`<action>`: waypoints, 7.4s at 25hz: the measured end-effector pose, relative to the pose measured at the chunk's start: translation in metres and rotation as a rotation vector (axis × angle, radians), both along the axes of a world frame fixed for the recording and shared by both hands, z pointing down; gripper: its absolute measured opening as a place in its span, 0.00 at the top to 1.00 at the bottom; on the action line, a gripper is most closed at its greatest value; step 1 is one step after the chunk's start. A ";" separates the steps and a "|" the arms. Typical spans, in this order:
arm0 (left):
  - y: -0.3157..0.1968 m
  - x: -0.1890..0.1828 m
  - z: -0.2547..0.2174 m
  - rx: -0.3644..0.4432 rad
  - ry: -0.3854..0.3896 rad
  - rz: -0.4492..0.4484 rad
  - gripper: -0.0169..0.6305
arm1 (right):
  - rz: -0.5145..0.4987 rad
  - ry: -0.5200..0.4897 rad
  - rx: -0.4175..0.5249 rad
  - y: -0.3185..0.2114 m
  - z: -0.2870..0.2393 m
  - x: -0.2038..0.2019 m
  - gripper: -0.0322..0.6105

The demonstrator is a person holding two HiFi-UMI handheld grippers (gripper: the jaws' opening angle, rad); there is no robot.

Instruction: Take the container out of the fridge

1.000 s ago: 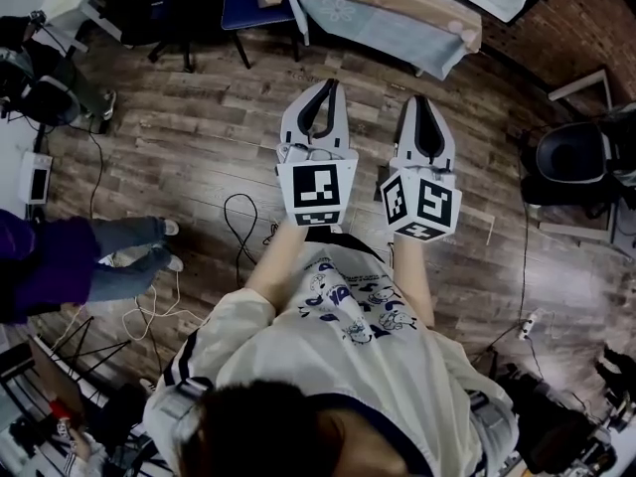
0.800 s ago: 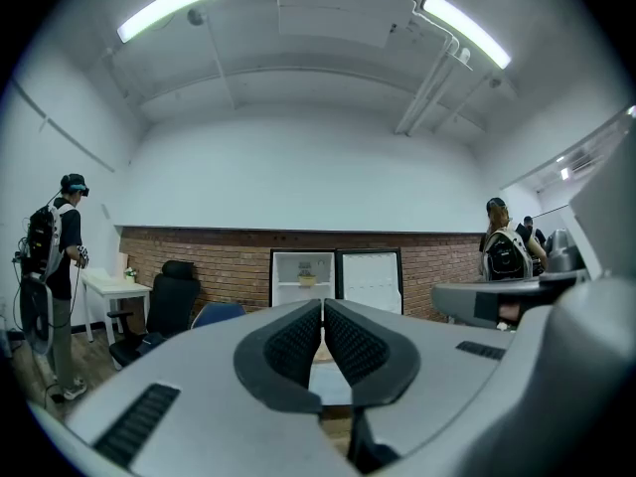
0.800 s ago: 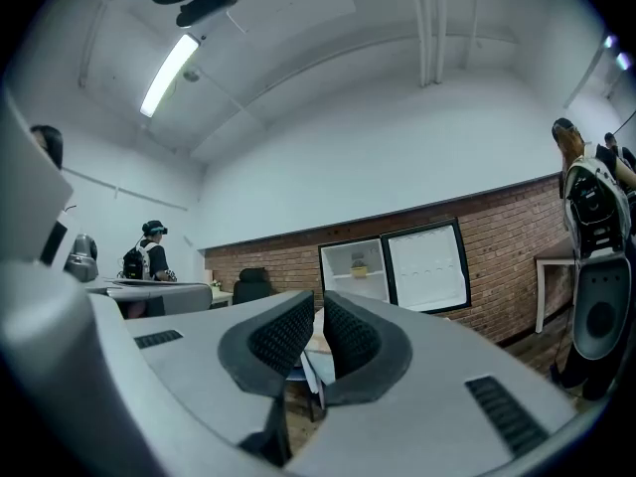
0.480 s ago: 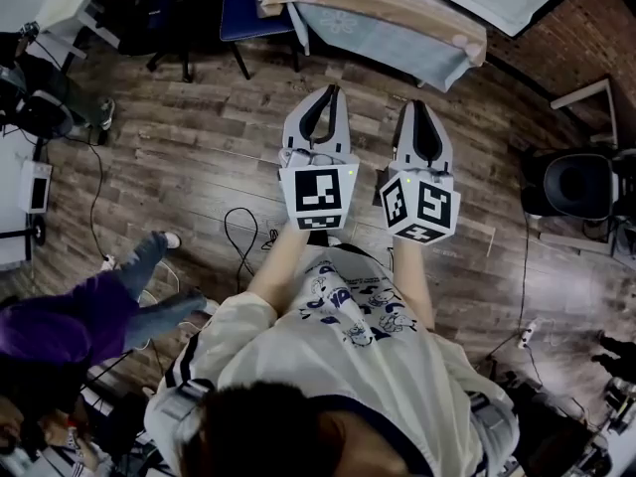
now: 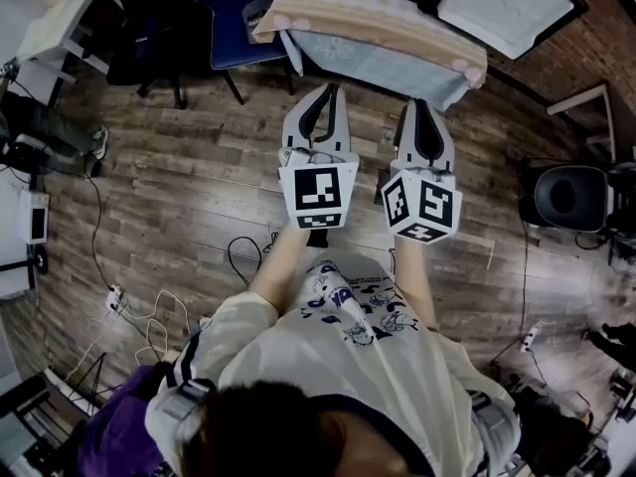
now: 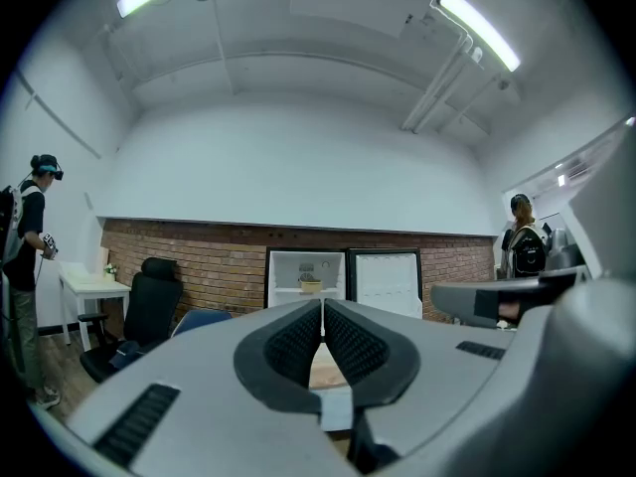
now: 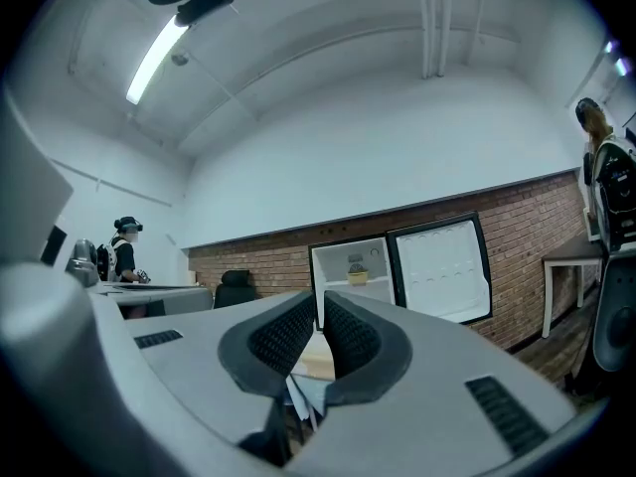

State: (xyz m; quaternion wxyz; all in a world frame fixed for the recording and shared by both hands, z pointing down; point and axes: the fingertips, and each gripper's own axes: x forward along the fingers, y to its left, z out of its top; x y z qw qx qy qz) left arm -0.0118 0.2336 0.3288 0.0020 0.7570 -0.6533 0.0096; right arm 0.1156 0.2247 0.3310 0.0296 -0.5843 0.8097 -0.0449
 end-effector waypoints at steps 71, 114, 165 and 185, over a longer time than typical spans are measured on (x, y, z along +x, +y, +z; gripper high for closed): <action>-0.569 -0.010 0.012 -0.063 0.012 0.045 0.94 | 0.036 -0.066 -0.078 -0.572 0.012 -0.011 0.87; -0.722 -0.031 0.037 -0.137 0.085 0.192 0.94 | 0.196 -0.136 -0.371 -0.742 0.044 0.007 0.82; -0.700 -0.035 0.030 -0.115 0.076 0.169 0.94 | 0.185 -0.191 -0.429 -0.718 0.037 -0.004 0.89; -0.604 -0.019 0.022 -0.097 0.059 0.129 0.94 | 0.125 -0.195 -0.438 -0.617 0.040 0.003 0.89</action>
